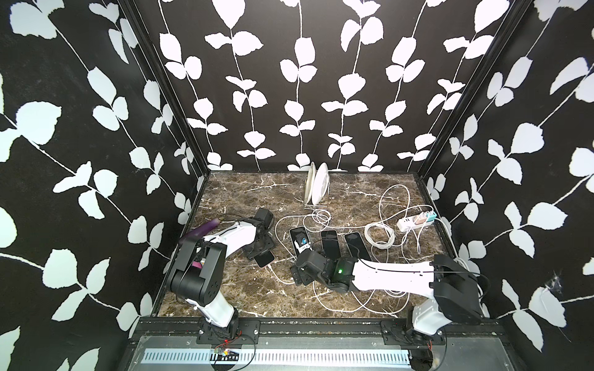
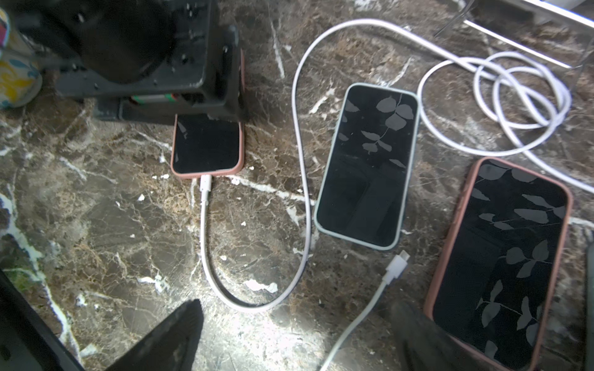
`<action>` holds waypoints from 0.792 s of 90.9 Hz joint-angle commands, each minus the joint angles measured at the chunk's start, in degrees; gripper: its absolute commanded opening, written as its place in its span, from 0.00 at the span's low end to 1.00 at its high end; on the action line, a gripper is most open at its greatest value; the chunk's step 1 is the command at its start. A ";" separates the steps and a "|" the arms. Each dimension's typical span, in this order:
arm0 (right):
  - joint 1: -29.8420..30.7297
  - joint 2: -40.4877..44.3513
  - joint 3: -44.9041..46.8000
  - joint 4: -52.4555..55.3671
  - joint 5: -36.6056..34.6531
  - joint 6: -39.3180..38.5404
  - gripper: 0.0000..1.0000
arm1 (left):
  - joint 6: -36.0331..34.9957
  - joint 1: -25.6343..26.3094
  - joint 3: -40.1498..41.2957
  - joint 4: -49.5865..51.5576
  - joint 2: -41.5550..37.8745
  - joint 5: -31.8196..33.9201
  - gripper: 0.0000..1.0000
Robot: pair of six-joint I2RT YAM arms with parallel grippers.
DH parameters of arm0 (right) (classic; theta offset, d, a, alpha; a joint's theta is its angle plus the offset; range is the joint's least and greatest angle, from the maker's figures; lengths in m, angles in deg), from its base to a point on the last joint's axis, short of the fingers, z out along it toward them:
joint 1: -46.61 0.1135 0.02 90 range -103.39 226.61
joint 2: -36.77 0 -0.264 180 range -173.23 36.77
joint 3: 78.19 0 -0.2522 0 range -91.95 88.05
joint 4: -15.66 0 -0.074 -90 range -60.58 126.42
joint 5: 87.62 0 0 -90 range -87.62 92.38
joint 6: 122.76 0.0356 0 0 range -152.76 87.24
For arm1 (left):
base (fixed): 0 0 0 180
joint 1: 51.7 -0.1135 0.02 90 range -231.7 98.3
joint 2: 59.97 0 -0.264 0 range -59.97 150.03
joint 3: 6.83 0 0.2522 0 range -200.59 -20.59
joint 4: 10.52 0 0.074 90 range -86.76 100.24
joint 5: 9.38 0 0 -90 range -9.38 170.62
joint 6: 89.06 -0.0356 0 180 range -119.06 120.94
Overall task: Unplug the charging cable from the phone
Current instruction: Pick up the phone at the center of the board.
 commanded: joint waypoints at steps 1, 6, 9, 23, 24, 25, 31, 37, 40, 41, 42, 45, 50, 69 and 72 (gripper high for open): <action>1.33 -1.80 -2.41 -0.92 0.40 -0.35 0.94 | -2.43 -0.46 2.00 -1.38 4.10 -0.86 0.53; 1.98 -3.17 -3.00 -1.07 1.02 -0.89 0.94 | -2.33 -0.45 2.05 -0.82 2.98 -0.49 0.47; 2.50 -4.11 -3.45 -1.29 1.45 -1.32 0.93 | -2.35 -0.41 2.06 -0.50 1.90 -0.29 0.44; 5.31 -9.99 -7.19 -3.12 1.51 -3.11 0.89 | -2.34 -0.43 1.47 2.34 -3.66 0.06 0.25; 5.53 -10.66 -7.78 -3.14 1.49 -3.18 0.89 | -2.40 -0.40 1.42 2.57 -3.98 0.04 0.24; 5.68 -11.13 -8.29 -3.11 1.44 -3.27 0.88 | -2.42 -0.42 1.30 2.78 -4.23 -0.06 0.24; 6.66 -14.53 -11.57 -3.10 0.81 -4.03 0.86 | -2.58 -0.40 0.76 4.12 -6.58 -0.54 0.21; 7.17 -17.24 -14.15 -3.93 0.51 -4.47 0.83 | -2.79 -0.32 0.49 5.30 -8.62 -0.94 0.16; 7.21 -18.29 -15.10 -4.45 0.55 -4.32 0.82 | -2.92 -0.36 0.44 5.83 -9.67 -0.95 0.12; 7.23 -18.59 -15.29 -4.64 0.58 -4.32 0.81 | -2.95 -0.36 0.42 6.03 -9.93 -0.95 0.11; 7.24 -18.70 -15.38 -4.91 0.63 -4.27 0.81 | -3.01 -0.41 0.45 6.14 -10.33 -0.95 0.09; 7.14 -19.12 -15.47 -5.80 0.97 -4.04 0.80 | -3.10 -0.42 0.48 6.73 -11.30 -0.87 0.06; 7.01 -19.42 -15.35 -6.91 0.92 -3.69 0.77 | -3.23 -0.38 0.53 7.45 -12.58 -0.59 0.02; 6.28 -19.73 -15.65 -6.52 -0.02 -3.23 0.67 | -3.24 -0.33 1.87 8.11 -14.71 -0.43 0.00; 6.16 -19.79 -15.80 -6.57 -0.04 -3.17 0.66 | -3.16 -0.35 1.95 8.02 -14.76 -0.69 0.00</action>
